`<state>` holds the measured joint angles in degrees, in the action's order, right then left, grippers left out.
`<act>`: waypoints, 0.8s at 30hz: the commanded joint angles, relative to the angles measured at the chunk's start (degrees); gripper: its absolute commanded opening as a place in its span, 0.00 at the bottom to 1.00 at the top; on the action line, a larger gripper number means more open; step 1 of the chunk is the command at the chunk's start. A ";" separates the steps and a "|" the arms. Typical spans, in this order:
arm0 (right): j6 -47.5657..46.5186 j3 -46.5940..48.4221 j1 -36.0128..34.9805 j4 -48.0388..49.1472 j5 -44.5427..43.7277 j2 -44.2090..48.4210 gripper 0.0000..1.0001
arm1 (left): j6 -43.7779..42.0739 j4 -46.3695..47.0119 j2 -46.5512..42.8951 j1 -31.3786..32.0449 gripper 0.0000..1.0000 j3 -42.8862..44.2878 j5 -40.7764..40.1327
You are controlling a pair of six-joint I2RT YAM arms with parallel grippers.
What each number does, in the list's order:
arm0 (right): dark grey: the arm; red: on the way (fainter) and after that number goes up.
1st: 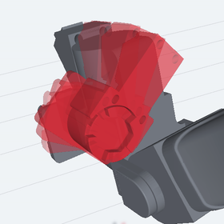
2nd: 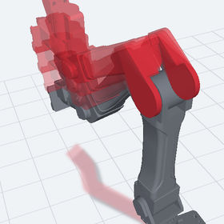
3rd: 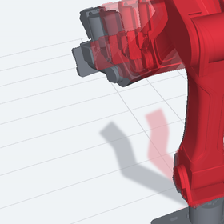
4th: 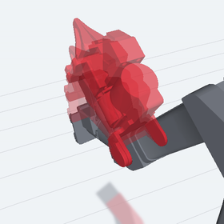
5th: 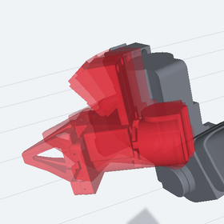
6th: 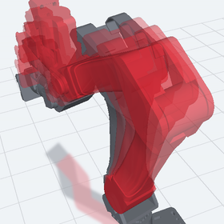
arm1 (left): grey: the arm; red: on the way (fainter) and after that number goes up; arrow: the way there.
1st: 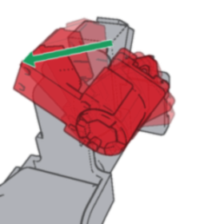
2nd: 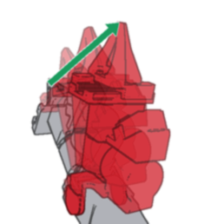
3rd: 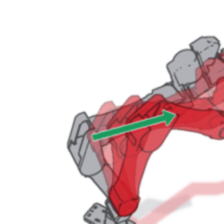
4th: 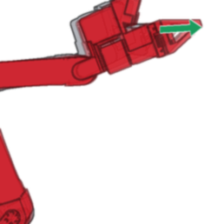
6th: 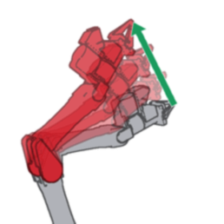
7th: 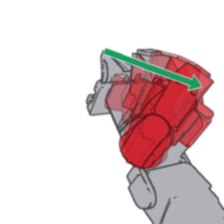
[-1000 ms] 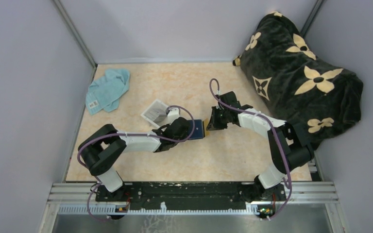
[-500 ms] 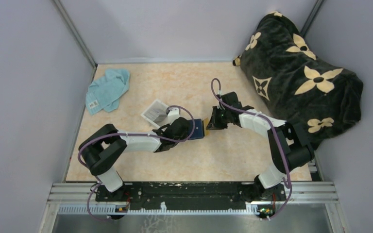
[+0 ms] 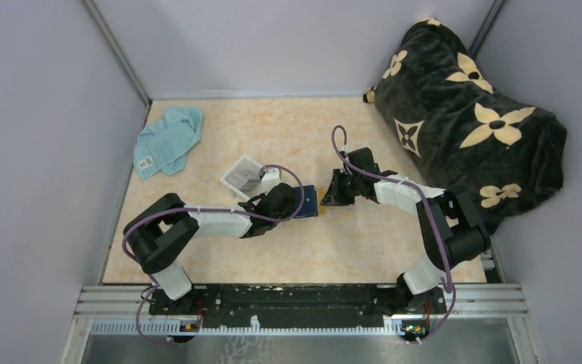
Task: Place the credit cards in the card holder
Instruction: Open the card holder at the center of the board.
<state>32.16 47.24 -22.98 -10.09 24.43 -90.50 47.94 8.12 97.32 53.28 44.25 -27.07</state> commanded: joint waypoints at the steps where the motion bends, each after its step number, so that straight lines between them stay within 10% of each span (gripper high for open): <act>1: 0.65 -0.30 0.96 3.88 1.77 1.12 0.00 | -0.14 -5.42 2.87 0.22 0.18 -1.60 0.62; 24: -0.65 0.76 1.98 1.28 1.63 2.85 0.00 | 0.21 -5.86 3.20 0.18 0.17 -1.53 0.70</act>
<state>32.32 47.22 -21.52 -9.63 25.39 -90.48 48.21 8.64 97.62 53.28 44.23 -27.44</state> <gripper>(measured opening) 0.007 0.175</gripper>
